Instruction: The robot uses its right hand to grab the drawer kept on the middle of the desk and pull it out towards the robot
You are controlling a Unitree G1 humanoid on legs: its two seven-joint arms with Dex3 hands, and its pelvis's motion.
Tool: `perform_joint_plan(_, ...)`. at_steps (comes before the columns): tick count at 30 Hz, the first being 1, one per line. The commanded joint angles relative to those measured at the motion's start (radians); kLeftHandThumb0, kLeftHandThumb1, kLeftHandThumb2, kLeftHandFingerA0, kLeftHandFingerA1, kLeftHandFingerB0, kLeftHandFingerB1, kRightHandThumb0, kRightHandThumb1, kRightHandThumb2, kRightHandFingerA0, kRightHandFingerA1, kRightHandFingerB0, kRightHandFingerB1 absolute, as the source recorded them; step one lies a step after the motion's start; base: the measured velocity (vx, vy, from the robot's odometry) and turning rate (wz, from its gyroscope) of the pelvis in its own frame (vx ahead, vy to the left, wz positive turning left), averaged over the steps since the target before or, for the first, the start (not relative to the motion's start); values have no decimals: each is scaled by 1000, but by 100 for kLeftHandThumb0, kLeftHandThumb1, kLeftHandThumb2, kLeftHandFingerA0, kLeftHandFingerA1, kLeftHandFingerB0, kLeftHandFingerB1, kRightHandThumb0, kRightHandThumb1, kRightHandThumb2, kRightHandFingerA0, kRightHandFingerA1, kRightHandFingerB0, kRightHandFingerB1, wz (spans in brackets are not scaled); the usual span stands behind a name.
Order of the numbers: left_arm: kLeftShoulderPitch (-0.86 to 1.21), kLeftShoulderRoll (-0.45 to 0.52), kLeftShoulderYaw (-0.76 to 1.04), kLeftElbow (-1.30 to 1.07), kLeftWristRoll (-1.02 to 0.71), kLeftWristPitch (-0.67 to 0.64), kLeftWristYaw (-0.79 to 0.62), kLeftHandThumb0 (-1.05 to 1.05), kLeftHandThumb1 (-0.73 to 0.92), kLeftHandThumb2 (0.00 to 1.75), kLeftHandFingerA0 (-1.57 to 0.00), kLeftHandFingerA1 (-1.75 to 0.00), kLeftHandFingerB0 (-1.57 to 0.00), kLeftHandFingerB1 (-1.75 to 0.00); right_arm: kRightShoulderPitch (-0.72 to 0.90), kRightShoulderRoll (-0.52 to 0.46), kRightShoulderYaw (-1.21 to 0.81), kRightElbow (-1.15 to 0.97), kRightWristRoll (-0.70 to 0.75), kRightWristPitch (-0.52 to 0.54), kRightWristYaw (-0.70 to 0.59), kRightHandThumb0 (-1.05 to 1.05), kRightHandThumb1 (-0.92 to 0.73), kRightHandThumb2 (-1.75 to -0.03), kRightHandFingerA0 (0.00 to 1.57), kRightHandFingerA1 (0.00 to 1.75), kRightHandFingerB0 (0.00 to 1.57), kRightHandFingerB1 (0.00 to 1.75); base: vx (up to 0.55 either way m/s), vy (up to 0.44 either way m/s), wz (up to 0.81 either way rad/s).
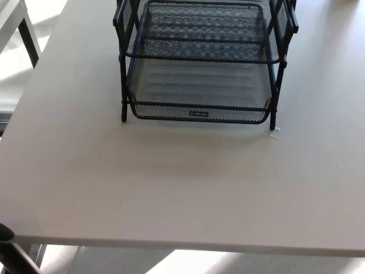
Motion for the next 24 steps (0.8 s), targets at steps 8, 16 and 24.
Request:
perform_joint_plan(8, 36, 179, -7, -173, 106, -246, -26, -28, 58, 57, -77, -85, -80, -57, 36, -172, -49, -69, 4, -70, -40, -37, -57, -57, 75, 103, 33, 33, 0, 0, 0)
perform_joint_plan(16, 35, 181, -6, -171, 103, -251, -24, -28, 56, 57, -78, -84, -82, -58, 65, -227, -80, -78, 13, -23, 60, -48, -50, -74, 68, 57, 28, 41, 0, 0, 0)
perform_joint_plan(24, 30, 179, -2, -161, 106, -261, -34, -28, 56, 57, -78, -85, -82, -58, 115, -341, -217, -127, 99, -23, 157, -51, -52, -77, 51, 55, 26, 42, 0, 0, 0)
